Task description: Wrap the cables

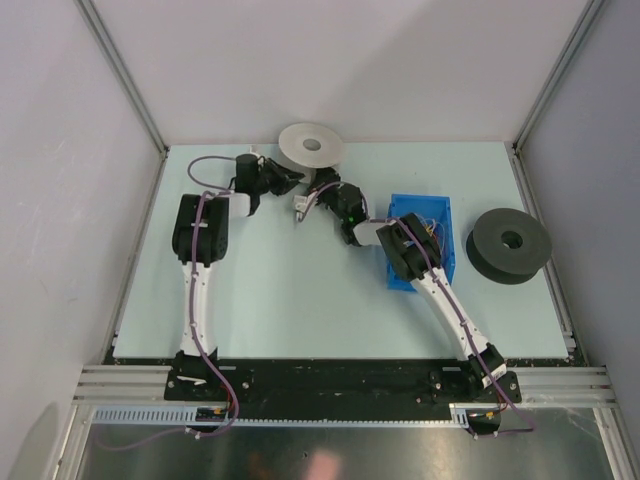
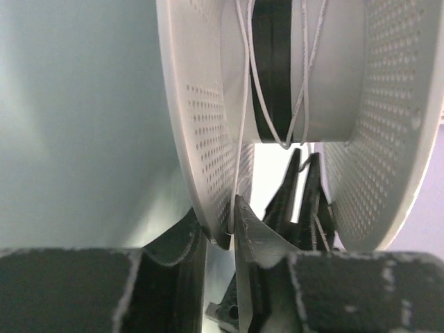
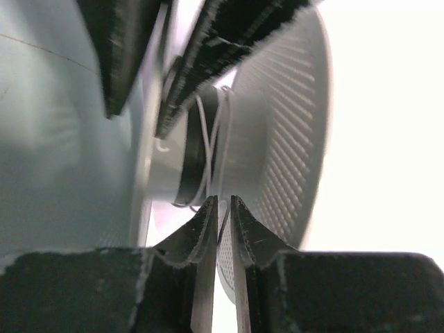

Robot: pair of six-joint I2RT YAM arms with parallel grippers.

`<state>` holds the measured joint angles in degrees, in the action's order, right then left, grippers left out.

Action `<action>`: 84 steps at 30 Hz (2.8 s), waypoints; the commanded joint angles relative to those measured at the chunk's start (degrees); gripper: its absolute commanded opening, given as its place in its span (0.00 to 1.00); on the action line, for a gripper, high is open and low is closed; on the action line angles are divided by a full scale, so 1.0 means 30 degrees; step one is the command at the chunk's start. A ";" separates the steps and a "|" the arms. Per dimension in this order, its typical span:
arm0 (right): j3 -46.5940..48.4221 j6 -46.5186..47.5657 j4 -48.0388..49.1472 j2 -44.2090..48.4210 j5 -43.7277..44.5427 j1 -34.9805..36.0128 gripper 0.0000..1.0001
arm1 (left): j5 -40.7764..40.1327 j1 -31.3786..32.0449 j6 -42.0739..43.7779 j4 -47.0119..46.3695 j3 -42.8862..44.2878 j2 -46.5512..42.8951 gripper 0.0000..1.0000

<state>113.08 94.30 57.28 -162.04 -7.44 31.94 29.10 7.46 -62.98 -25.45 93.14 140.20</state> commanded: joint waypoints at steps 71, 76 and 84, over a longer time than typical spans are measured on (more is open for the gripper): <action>-1.2034 -1.9171 -0.7299 1.9371 0.5351 0.2919 0.92 | -0.1703 -0.2156 1.0153 1.1961 -0.8063 -1.8343 0.99; -1.2029 -2.5085 -1.2755 2.3705 0.4354 0.0511 0.99 | 0.0295 -0.1896 1.4372 1.4852 -0.4299 -1.8219 0.99; -1.2050 -2.9518 -2.1403 2.8102 0.1133 -0.5175 0.99 | -0.3186 0.2293 2.2171 1.9733 0.0122 -1.7221 1.00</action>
<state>76.93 16.93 11.49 -81.67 2.09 23.03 24.12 7.94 -12.73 24.56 89.60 87.61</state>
